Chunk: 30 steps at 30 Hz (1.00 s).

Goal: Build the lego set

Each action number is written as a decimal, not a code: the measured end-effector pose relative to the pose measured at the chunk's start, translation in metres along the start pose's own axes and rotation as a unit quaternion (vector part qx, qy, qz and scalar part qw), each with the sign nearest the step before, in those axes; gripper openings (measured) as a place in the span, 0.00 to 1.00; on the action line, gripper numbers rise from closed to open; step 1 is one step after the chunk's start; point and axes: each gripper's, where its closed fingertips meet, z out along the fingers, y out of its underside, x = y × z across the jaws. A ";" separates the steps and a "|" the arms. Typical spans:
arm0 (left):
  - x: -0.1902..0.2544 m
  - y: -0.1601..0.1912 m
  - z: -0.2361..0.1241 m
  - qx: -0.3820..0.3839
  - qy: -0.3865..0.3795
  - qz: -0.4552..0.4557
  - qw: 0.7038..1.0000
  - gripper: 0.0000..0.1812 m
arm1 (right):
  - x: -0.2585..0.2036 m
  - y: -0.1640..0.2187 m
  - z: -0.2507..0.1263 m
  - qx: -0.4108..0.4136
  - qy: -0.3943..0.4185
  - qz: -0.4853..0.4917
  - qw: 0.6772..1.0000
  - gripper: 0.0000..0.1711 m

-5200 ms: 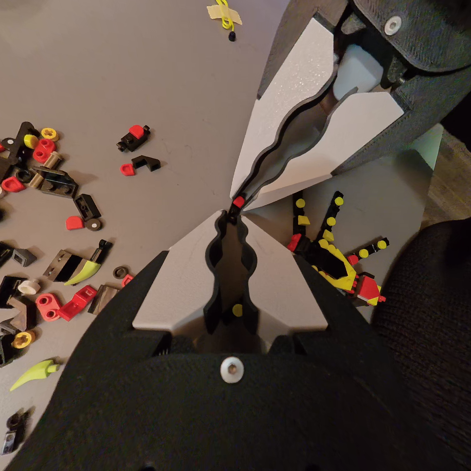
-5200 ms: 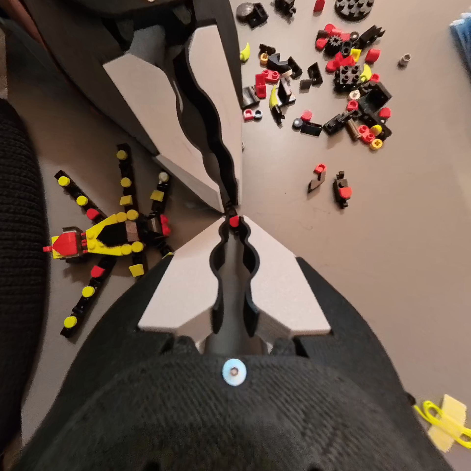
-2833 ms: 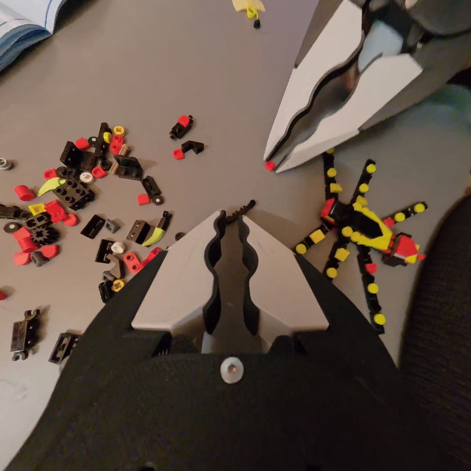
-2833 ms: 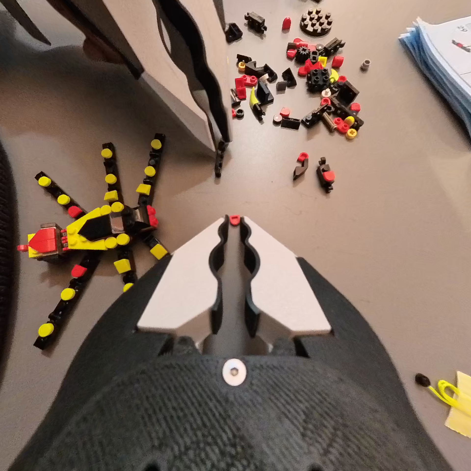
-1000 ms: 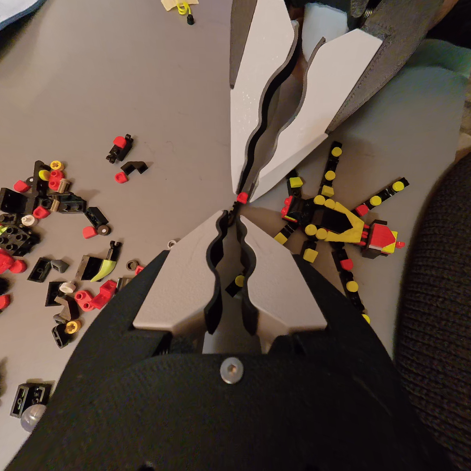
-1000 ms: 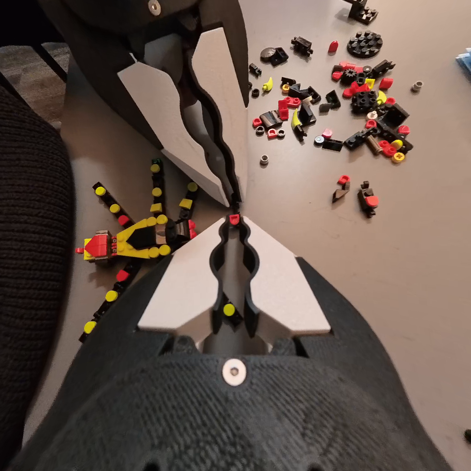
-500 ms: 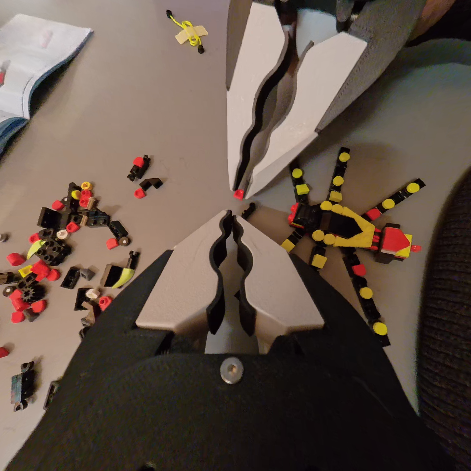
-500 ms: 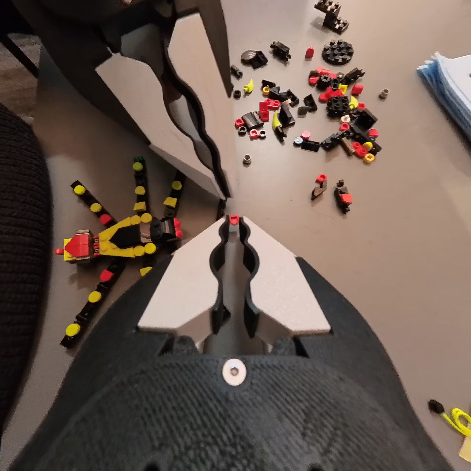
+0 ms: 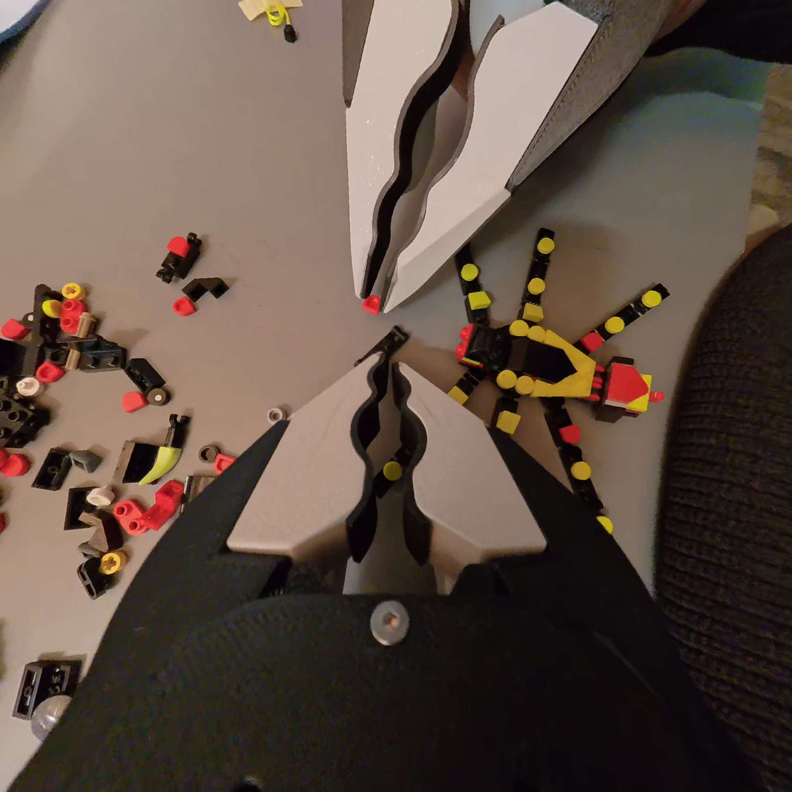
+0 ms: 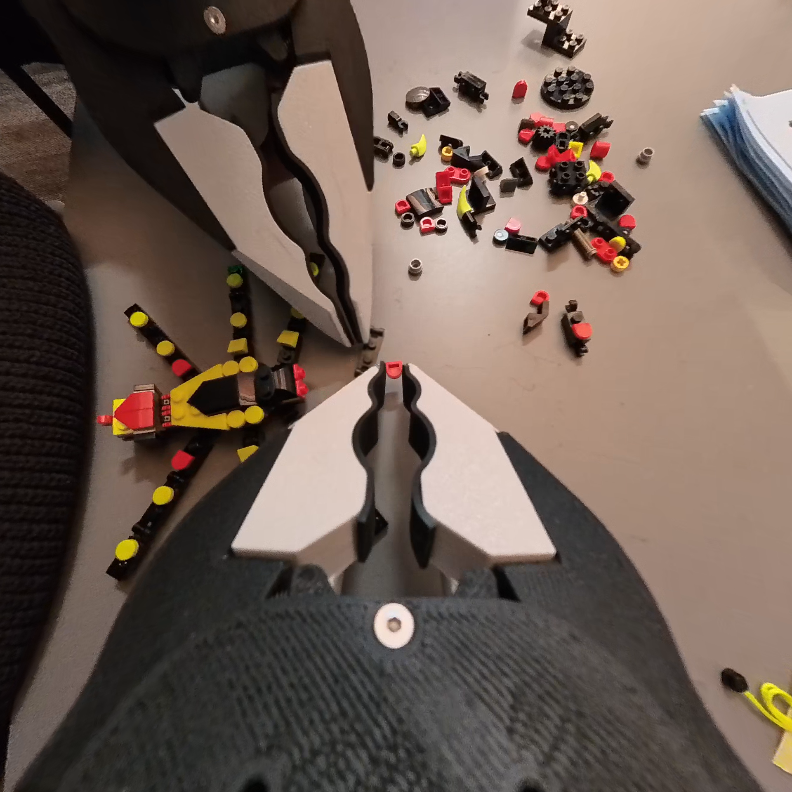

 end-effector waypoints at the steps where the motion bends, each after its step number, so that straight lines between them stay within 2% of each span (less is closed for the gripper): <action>1: -0.001 -0.001 0.000 0.003 -0.003 0.001 1.000 0.00 | 0.000 0.000 0.000 0.000 0.001 0.000 1.000 0.03; 15: -0.008 -0.003 0.007 0.002 -0.011 -0.027 1.000 0.07 | 0.002 0.000 -0.002 0.002 0.002 0.002 1.000 0.03; 30: -0.005 -0.008 0.001 0.014 -0.005 -0.027 1.000 0.06 | 0.008 0.001 -0.005 0.003 0.011 0.006 1.000 0.03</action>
